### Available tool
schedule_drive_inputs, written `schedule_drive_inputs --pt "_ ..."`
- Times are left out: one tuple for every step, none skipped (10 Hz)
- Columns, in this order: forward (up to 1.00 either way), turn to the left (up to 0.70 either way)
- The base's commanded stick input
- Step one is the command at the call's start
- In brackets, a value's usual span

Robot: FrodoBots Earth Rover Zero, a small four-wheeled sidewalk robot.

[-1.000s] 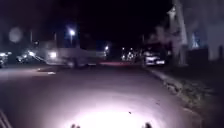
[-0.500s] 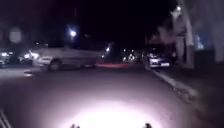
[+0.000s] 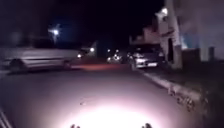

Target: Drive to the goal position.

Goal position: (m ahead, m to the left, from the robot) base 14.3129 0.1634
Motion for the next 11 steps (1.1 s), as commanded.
schedule_drive_inputs --pt "0.85 0.00" --pt "0.85 0.00" --pt "0.85 0.00" --pt "0.85 0.00" --pt "0.85 0.00" --pt "0.85 0.00" --pt "0.85 0.00" --pt "0.85 0.00" --pt "0.85 -0.04" --pt "0.85 -0.09" --pt "0.85 -0.14"
